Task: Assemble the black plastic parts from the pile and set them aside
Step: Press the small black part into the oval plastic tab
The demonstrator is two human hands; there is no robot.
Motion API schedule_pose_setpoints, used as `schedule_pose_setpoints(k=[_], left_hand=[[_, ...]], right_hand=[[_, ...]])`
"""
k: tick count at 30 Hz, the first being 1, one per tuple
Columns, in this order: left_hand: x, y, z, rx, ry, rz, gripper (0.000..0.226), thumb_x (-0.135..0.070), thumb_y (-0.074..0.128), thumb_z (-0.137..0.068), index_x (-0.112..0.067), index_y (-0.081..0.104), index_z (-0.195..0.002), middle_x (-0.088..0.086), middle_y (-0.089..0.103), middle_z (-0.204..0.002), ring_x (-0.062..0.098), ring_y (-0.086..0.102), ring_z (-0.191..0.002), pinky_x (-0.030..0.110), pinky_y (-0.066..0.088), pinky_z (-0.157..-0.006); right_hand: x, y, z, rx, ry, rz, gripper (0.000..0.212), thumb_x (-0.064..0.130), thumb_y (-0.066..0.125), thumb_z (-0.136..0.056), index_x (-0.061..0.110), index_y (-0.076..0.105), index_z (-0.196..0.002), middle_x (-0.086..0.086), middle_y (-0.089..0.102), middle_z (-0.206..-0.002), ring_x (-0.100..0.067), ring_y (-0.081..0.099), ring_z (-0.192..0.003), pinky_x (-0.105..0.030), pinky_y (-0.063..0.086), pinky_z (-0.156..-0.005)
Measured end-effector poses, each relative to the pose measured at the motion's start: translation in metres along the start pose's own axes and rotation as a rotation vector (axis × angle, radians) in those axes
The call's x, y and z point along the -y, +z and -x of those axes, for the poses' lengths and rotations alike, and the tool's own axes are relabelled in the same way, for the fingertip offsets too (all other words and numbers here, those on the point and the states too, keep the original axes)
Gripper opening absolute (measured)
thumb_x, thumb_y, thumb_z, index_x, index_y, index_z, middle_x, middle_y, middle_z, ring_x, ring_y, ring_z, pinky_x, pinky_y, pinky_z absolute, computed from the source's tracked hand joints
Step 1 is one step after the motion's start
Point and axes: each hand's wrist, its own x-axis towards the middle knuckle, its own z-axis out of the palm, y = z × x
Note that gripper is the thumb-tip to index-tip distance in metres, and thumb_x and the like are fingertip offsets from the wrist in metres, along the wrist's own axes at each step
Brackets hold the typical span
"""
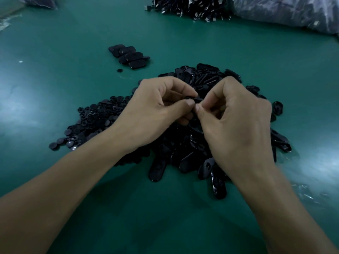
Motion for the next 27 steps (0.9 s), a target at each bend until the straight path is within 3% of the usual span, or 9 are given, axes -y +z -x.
schedule_pose_setpoints(k=[2, 6, 11, 18, 27], left_hand=[[-0.001, 0.000, 0.000, -0.009, -0.007, 0.034, 0.010, -0.001, 0.064, -0.095, -0.011, 0.068, -0.096, 0.011, 0.075, -0.081, 0.017, 0.073, -0.071, 0.027, 0.061, -0.068], [0.001, -0.001, -0.001, -0.015, -0.032, 0.042, 0.008, -0.003, 0.066, -0.094, -0.011, 0.068, -0.094, 0.010, 0.075, -0.080, 0.019, 0.073, -0.070, 0.033, 0.063, -0.071], [0.000, -0.008, -0.003, 0.047, -0.046, 0.000, 0.003, -0.007, 0.069, -0.092, -0.009, 0.069, -0.093, 0.011, 0.076, -0.081, 0.014, 0.072, -0.070, 0.026, 0.061, -0.068], [0.002, -0.010, -0.003, 0.106, -0.076, 0.022, 0.007, -0.008, 0.072, -0.088, -0.014, 0.070, -0.086, 0.005, 0.076, -0.075, 0.011, 0.071, -0.065, 0.019, 0.056, -0.062], [0.000, -0.010, -0.003, 0.100, -0.040, -0.035, 0.009, -0.004, 0.070, -0.090, -0.013, 0.070, -0.087, 0.010, 0.074, -0.076, 0.010, 0.068, -0.063, 0.018, 0.054, -0.059]], right_hand=[[0.005, 0.001, 0.002, -0.018, -0.073, 0.063, 0.023, 0.009, 0.072, -0.088, 0.020, 0.053, -0.080, 0.014, 0.055, -0.067, -0.006, 0.052, -0.057, -0.024, 0.045, -0.053], [0.008, 0.005, 0.006, -0.019, -0.139, 0.138, 0.023, 0.000, 0.070, -0.087, 0.014, 0.053, -0.082, 0.001, 0.056, -0.067, -0.021, 0.055, -0.059, -0.041, 0.049, -0.053], [0.004, 0.002, 0.005, 0.019, -0.182, 0.168, 0.019, 0.000, 0.075, -0.082, 0.012, 0.061, -0.081, 0.004, 0.055, -0.069, -0.017, 0.051, -0.065, -0.030, 0.043, -0.057], [-0.007, -0.005, -0.002, 0.158, -0.262, 0.159, 0.016, 0.003, 0.079, -0.081, 0.012, 0.067, -0.078, 0.002, 0.057, -0.072, -0.017, 0.051, -0.071, -0.035, 0.046, -0.060], [-0.015, -0.004, -0.003, 0.115, -0.168, 0.023, 0.014, 0.012, 0.082, -0.081, 0.021, 0.075, -0.089, 0.010, 0.062, -0.076, -0.003, 0.057, -0.070, -0.015, 0.047, -0.062]])
